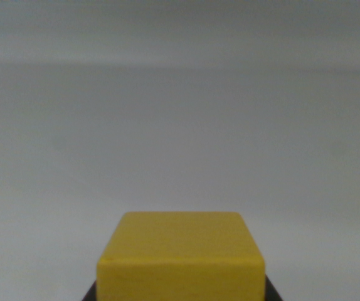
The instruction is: Pick yellow cube
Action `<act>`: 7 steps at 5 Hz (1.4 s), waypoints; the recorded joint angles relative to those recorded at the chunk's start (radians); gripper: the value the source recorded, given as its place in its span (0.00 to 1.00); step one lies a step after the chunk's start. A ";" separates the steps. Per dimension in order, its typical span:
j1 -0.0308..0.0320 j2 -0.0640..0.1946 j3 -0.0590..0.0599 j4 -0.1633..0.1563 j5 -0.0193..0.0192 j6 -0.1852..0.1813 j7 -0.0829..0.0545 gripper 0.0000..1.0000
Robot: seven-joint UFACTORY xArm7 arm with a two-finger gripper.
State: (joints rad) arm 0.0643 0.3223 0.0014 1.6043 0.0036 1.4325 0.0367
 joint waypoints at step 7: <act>-0.0001 -0.037 0.000 0.073 -0.0001 0.109 0.000 1.00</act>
State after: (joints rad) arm 0.0643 0.2855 0.0015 1.6769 0.0036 1.5419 0.0371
